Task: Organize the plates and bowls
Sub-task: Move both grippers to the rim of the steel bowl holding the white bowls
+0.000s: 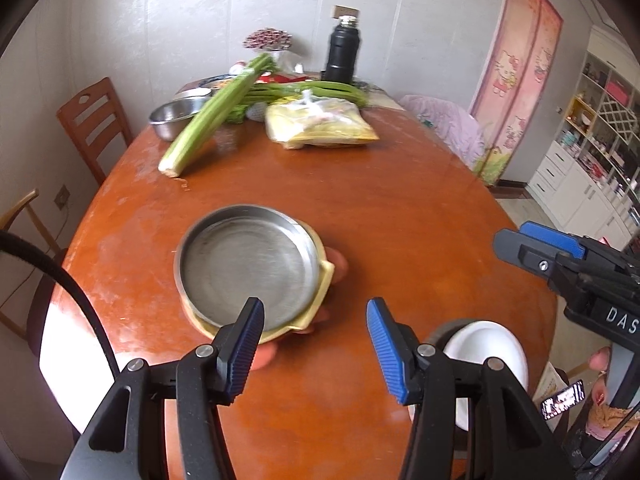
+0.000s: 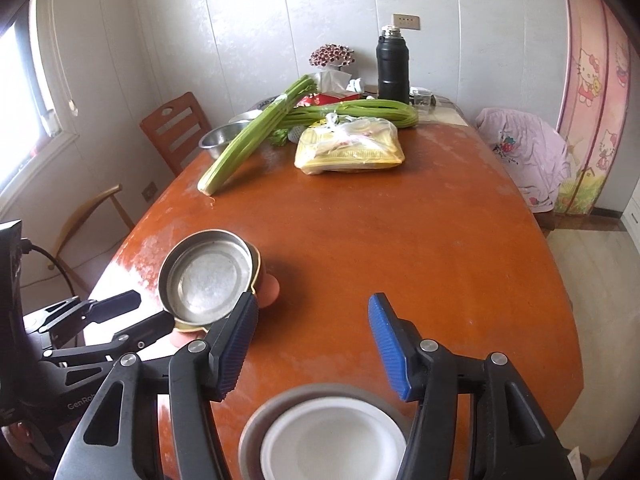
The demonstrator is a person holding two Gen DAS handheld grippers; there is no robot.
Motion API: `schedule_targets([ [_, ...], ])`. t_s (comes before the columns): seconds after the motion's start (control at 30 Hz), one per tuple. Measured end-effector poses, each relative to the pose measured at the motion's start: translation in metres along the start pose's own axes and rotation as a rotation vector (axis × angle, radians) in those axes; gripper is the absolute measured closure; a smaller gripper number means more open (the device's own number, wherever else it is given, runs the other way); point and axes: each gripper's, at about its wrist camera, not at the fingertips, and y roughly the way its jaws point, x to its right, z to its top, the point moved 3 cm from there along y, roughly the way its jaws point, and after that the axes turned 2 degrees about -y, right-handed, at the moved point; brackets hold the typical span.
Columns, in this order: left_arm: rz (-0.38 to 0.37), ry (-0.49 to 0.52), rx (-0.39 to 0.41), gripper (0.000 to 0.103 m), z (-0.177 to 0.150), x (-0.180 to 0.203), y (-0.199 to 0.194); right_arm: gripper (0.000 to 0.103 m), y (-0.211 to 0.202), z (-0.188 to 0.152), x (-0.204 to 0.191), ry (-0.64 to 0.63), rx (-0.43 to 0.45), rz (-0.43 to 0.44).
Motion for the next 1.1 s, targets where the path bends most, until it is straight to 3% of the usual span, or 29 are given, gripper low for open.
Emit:
schedule_targets([
  [0.13,-0.040,0.031,-0.010,0.049,-0.002,0.024,0.001,0.044,-0.012,-0.012,0.016,-0.005,0.005,-0.009],
  [0.47,-0.056,0.106,-0.020,0.049,-0.014,0.070,0.003,0.039,-0.028,-0.038,0.048,0.021,0.007,0.010],
  [1.1,-0.078,0.135,-0.097,0.048,-0.046,0.087,0.027,0.038,-0.009,-0.093,0.062,0.025,-0.088,0.009],
])
